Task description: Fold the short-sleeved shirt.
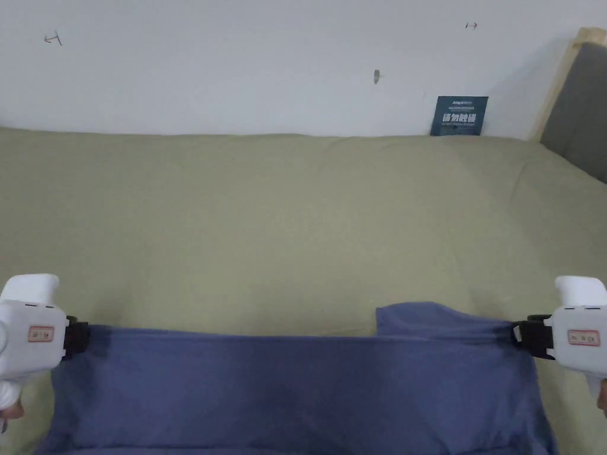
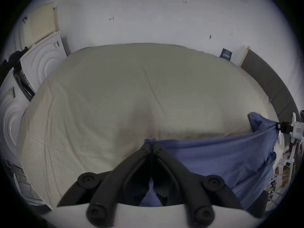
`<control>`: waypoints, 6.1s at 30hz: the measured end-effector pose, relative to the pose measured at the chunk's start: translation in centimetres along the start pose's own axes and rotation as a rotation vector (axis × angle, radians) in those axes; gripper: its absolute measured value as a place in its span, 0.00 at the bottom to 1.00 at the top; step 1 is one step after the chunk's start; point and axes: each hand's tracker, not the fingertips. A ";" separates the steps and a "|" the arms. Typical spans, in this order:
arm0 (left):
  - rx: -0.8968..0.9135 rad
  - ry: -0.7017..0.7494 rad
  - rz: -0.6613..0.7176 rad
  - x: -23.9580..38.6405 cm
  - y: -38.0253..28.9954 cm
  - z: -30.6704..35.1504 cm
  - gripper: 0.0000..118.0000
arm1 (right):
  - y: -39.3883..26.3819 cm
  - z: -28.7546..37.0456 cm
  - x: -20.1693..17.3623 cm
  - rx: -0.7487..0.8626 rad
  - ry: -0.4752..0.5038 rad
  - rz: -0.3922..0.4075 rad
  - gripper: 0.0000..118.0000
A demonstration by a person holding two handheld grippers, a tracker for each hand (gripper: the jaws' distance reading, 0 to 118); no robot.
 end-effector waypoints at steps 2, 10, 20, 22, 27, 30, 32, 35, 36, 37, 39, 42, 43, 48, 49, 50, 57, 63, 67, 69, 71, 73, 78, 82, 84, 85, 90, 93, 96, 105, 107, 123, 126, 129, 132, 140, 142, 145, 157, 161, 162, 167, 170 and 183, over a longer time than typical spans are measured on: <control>0.024 -0.013 0.002 -0.4 -1.2 2.6 0.02 | -0.8 2.9 0.0 0.026 0.021 -0.002 0.00; 0.096 -0.024 0.012 -1.8 -9.7 10.6 0.02 | -8.9 11.9 -0.9 0.094 0.045 0.037 0.00; 0.118 0.007 -0.020 -2.5 -19.6 12.0 0.02 | -19.4 14.0 -1.1 0.052 0.031 0.045 0.00; 0.066 0.007 -0.011 -2.7 -20.4 10.9 0.02 | -20.2 13.4 -1.2 0.038 0.026 0.028 0.00; 0.039 -0.012 -0.006 -3.8 -21.0 9.4 0.85 | -20.9 11.9 -0.3 0.042 0.022 -0.018 0.51; 0.056 0.000 0.009 -4.0 -20.6 10.1 0.95 | -20.2 12.0 -0.8 0.045 0.013 -0.030 0.98; 0.072 0.013 0.036 -4.2 -19.7 11.0 0.94 | -20.0 11.6 -0.6 0.098 0.009 -0.035 0.91; 0.095 0.013 0.064 -3.8 -18.7 12.8 0.88 | -18.8 14.2 -3.1 0.150 -0.015 -0.031 0.92; 0.118 0.007 0.072 -3.7 -18.3 13.4 0.72 | -18.5 14.8 -3.7 0.164 -0.013 -0.026 0.87; 0.126 0.011 0.069 -3.5 -18.0 13.6 0.42 | -18.3 15.5 -4.4 0.191 -0.021 -0.016 0.69; 0.146 0.030 0.068 -3.1 -17.7 14.0 0.00 | -18.0 16.6 -6.1 0.246 -0.057 0.010 0.00; 0.109 -0.016 0.092 -3.9 -16.6 13.3 0.00 | -18.4 18.9 -7.8 0.326 -0.082 0.022 0.00; 0.090 -0.017 0.111 -4.4 -16.2 13.0 0.00 | -18.0 18.1 -6.9 0.337 -0.070 -0.011 0.00; -0.066 -0.243 0.256 -8.4 -14.2 10.3 0.00 | -17.7 20.9 -7.7 0.440 -0.119 0.015 0.00; -0.104 -0.298 0.297 -9.4 -13.9 9.6 0.00 | -17.7 21.3 -7.6 0.454 -0.114 0.003 0.00; -0.147 -0.330 0.316 -9.5 -13.5 9.2 0.00 | -17.6 21.8 -7.5 0.476 -0.114 -0.005 0.00; -0.323 -0.461 0.341 -13.2 -13.9 4.2 0.57 | -18.0 26.1 -12.1 0.517 -0.122 0.016 0.00; -0.346 -0.637 0.439 -12.9 -14.7 1.8 0.95 | -17.3 26.3 -12.8 0.496 -0.113 0.020 0.00; -0.342 -0.714 0.444 -11.6 -14.9 0.8 0.94 | -17.2 25.9 -13.3 0.480 -0.099 0.031 0.00; -0.377 -0.764 0.411 -9.8 -15.1 0.3 0.85 | -17.4 25.7 -13.9 0.474 -0.101 0.041 0.00; -0.375 -0.679 0.383 -9.3 -15.0 0.1 0.49 | -17.5 25.5 -13.6 0.465 -0.092 0.042 0.00; -0.387 -0.657 0.434 -9.3 -15.2 -0.3 0.11 | -17.6 25.5 -13.9 0.462 -0.085 0.042 0.00; -0.367 -0.634 0.448 -9.7 -15.2 0.7 0.08 | -17.4 25.8 -13.8 0.463 -0.067 0.046 0.00; -0.299 -0.614 0.522 -11.3 -15.0 2.8 0.08 | -16.8 25.8 -13.4 0.471 -0.056 0.046 0.00; -0.297 -0.604 0.516 -12.2 -15.3 4.4 0.08 | -16.8 25.6 -13.0 0.478 -0.048 0.049 0.00; -0.282 -0.559 0.504 -12.8 -15.4 5.3 0.08 | -16.7 25.5 -12.9 0.483 -0.040 0.047 0.00; -0.221 -0.408 0.563 -17.2 -16.2 9.6 0.08 | -16.2 24.9 -13.1 0.504 -0.002 0.028 0.00; -0.210 -0.352 0.594 -18.2 -16.3 12.1 0.08 | -16.3 24.5 -13.0 0.499 0.023 0.034 0.00; -0.200 -0.315 0.467 -15.5 -14.9 14.5 0.08 | -16.6 24.2 -13.5 0.489 0.040 0.041 0.00; -0.202 -0.366 0.204 -1.0 -10.4 16.6 0.08 | -17.6 24.2 -13.8 0.467 0.081 0.029 0.00; -0.213 -0.366 0.137 2.4 -10.4 15.4 0.08 | -17.7 24.5 -13.6 0.469 0.082 0.023 0.00; -0.321 -0.455 0.059 14.2 -13.9 5.4 0.92 | -18.6 24.2 -11.0 0.460 0.053 -0.085 0.00; -0.241 -0.455 0.080 11.2 -13.5 7.6 0.23 | -18.5 23.7 -11.6 0.456 0.069 -0.074 0.00; -0.258 -0.430 0.115 9.1 -13.9 6.9 0.01 | -18.4 23.3 -12.2 0.448 0.096 -0.065 0.00; -0.287 -0.441 0.128 9.7 -14.1 6.0 0.01 | -18.3 23.0 -12.7 0.442 0.112 -0.056 0.00; -0.411 -0.558 0.066 18.3 -17.8 -0.1 0.01 | -18.6 22.8 -12.6 0.408 0.104 -0.054 0.00; -0.397 -0.566 0.020 18.8 -18.5 -0.3 0.01 | -18.7 22.9 -12.6 0.402 0.096 -0.057 0.00; -0.395 -0.579 0.036 16.6 -16.6 2.0 0.01 | -18.5 22.7 -12.7 0.400 0.091 -0.048 0.00; -0.263 -0.412 0.166 -2.1 -15.0 8.5 0.01 | -18.2 21.1 -15.7 0.371 0.137 -0.013 0.00; -0.311 -0.533 0.280 -3.0 -16.3 5.6 0.96 | -18.3 21.1 -16.3 0.357 0.141 -0.006 0.00; -0.348 -0.561 0.312 -2.8 -16.6 4.5 0.97 | -18.3 21.0 -16.5 0.353 0.136 -0.003 0.00; -0.378 -0.734 0.374 -1.8 -17.5 0.6 0.96 | -17.8 20.9 -16.4 0.336 0.113 0.025 0.00; -0.364 -0.751 0.392 -1.6 -17.2 0.5 0.74 | -17.5 21.1 -16.2 0.337 0.096 0.035 0.00; -0.269 -0.622 0.509 -5.8 -15.2 4.7 0.08 | -17.0 21.0 -15.9 0.346 0.103 0.031 0.00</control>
